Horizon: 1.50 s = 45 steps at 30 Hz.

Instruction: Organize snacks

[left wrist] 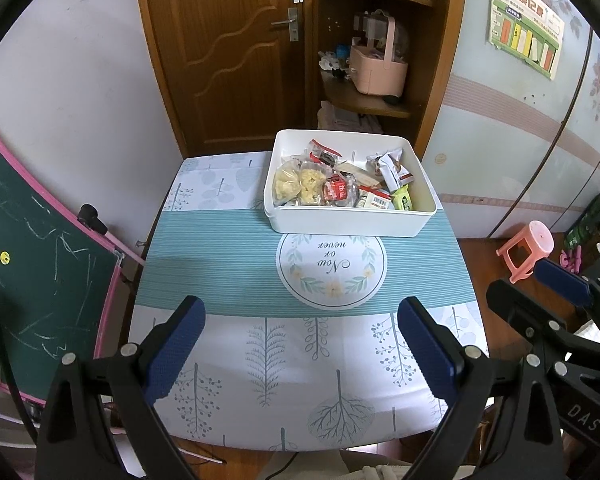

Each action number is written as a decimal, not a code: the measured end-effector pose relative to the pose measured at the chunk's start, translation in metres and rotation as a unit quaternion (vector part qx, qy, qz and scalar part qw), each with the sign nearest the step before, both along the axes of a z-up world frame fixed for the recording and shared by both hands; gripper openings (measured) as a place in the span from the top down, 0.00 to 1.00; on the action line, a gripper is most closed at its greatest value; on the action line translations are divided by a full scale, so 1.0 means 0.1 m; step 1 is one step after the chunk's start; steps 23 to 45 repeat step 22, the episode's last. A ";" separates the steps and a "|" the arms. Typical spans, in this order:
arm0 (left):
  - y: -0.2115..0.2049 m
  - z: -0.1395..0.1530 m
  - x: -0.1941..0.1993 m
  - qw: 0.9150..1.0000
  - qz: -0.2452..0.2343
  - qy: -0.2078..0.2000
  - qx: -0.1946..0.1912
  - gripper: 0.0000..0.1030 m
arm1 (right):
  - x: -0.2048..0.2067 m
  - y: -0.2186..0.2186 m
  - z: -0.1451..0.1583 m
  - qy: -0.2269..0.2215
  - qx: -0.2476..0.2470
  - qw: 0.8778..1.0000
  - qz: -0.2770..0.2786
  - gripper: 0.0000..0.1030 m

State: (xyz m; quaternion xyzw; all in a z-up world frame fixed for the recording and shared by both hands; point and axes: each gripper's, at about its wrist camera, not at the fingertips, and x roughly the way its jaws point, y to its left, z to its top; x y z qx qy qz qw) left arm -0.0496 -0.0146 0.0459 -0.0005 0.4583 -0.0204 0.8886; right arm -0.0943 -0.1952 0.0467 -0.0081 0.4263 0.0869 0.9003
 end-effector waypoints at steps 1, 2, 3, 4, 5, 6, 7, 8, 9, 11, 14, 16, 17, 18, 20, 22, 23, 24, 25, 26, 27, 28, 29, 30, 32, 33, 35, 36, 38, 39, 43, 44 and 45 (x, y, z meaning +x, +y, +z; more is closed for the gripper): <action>0.00 0.00 0.00 1.000 0.000 0.000 0.000 0.06 | 0.00 0.00 0.00 0.000 0.000 1.000 0.000 0.31; 0.00 0.00 0.00 1.000 0.000 0.000 -0.001 0.06 | 0.00 0.00 0.00 0.000 0.000 1.000 0.000 0.31; 0.00 0.00 0.00 1.000 0.000 0.001 -0.001 0.06 | 0.00 0.00 0.00 0.000 0.000 1.000 0.000 0.31; 0.00 0.00 0.00 1.000 0.000 0.001 -0.001 0.06 | 0.00 0.00 0.00 0.000 0.000 1.000 0.000 0.31; 0.00 0.00 0.00 1.000 0.000 0.001 -0.001 0.06 | 0.00 0.00 0.00 0.000 0.000 1.000 0.000 0.31; -0.01 0.00 0.02 1.000 -0.001 0.001 0.000 0.06 | 0.00 -0.01 0.00 0.000 0.001 1.000 -0.001 0.31; -0.01 -0.01 0.02 1.000 -0.001 0.001 0.000 0.06 | 0.01 -0.01 0.00 0.000 0.001 1.000 -0.001 0.31; -0.01 0.00 0.02 1.000 -0.002 0.001 0.001 0.06 | 0.01 -0.01 0.00 0.001 0.001 1.000 -0.001 0.31; -0.01 0.00 0.01 1.000 -0.001 0.000 0.000 0.06 | 0.00 -0.01 -0.01 0.000 0.002 1.000 -0.002 0.31; -0.01 -0.01 0.01 1.000 -0.002 0.000 0.000 0.06 | 0.01 -0.02 0.00 0.000 0.001 1.000 -0.002 0.31; -0.02 -0.01 0.01 1.000 0.000 0.001 0.000 0.06 | 0.01 -0.02 -0.01 -0.001 0.001 1.000 -0.005 0.31; -0.03 -0.01 0.02 1.000 -0.002 0.004 -0.001 0.06 | 0.01 -0.01 -0.02 -0.001 0.002 1.000 -0.008 0.31; -0.03 -0.01 0.03 1.000 -0.003 0.005 -0.001 0.06 | 0.01 -0.01 -0.01 -0.001 0.002 1.000 -0.008 0.31; -0.03 -0.02 0.03 1.000 -0.004 0.006 -0.001 0.06 | 0.00 -0.01 -0.02 0.000 0.002 1.000 -0.009 0.31; -0.04 -0.02 0.04 1.000 -0.006 0.008 0.000 0.06 | 0.00 0.00 -0.02 0.001 0.003 1.000 -0.012 0.31; -0.04 -0.02 0.04 1.000 -0.006 0.008 0.000 0.06 | 0.00 -0.01 -0.02 0.000 0.003 1.000 -0.010 0.31; -0.04 -0.02 0.04 1.000 -0.006 0.008 0.000 0.06 | 0.00 -0.01 -0.02 0.000 0.003 1.000 -0.010 0.31; -0.04 -0.02 0.04 1.000 -0.006 0.008 0.000 0.06 | 0.00 -0.01 -0.02 0.000 0.003 1.000 -0.010 0.31; -0.04 -0.02 0.04 1.000 -0.006 0.008 0.000 0.06 | 0.00 -0.01 -0.02 0.000 0.003 1.000 -0.010 0.31; -0.04 -0.02 0.04 1.000 -0.006 0.008 0.000 0.06 | 0.00 -0.01 -0.02 0.000 0.003 1.000 -0.010 0.31; -0.04 -0.02 0.04 1.000 -0.006 0.008 0.000 0.06 | 0.00 -0.01 -0.02 0.000 0.003 1.000 -0.010 0.31; -0.04 -0.02 0.04 1.000 -0.006 0.008 0.000 0.06 | 0.00 -0.01 -0.02 0.000 0.003 1.000 -0.010 0.31; -0.04 -0.02 0.04 1.000 -0.006 0.008 0.000 0.06 | 0.00 -0.01 -0.02 0.000 0.003 1.000 -0.010 0.31; -0.04 -0.02 0.04 1.000 -0.006 0.008 0.000 0.06 | 0.00 -0.01 -0.02 0.000 0.003 1.000 -0.010 0.31; -0.04 -0.02 0.04 1.000 -0.006 0.008 0.000 0.06 | 0.00 -0.01 -0.02 0.000 0.003 1.000 -0.010 0.31; -0.04 -0.02 0.04 1.000 -0.006 0.008 0.000 0.06 | 0.00 -0.01 -0.02 0.000 0.003 1.000 -0.010 0.31; -0.04 -0.02 0.04 1.000 -0.006 0.008 0.000 0.06 | 0.00 -0.01 -0.02 0.000 0.003 1.000 -0.010 0.31; -0.04 -0.02 0.04 1.000 -0.006 0.008 0.000 0.06 | 0.00 -0.01 -0.02 0.000 0.003 1.000 -0.010 0.31; -0.04 -0.02 0.04 1.000 -0.006 0.008 0.000 0.06 | 0.00 -0.01 -0.02 0.000 0.003 1.000 -0.010 0.31; -0.04 -0.02 0.04 1.000 -0.006 0.008 0.000 0.06 | 0.00 -0.01 -0.02 0.000 0.003 1.000 -0.010 0.31; -0.04 -0.02 0.04 1.000 -0.006 0.008 0.000 0.06 | 0.00 -0.01 -0.02 0.000 0.003 1.000 -0.010 0.31; -0.04 -0.02 0.04 1.000 -0.006 0.008 0.000 0.06 | 0.00 -0.01 -0.02 0.000 0.003 1.000 -0.010 0.31; -0.04 -0.02 0.04 1.000 -0.006 0.008 0.000 0.06 | 0.00 -0.01 -0.02 0.000 0.003 1.000 -0.010 0.31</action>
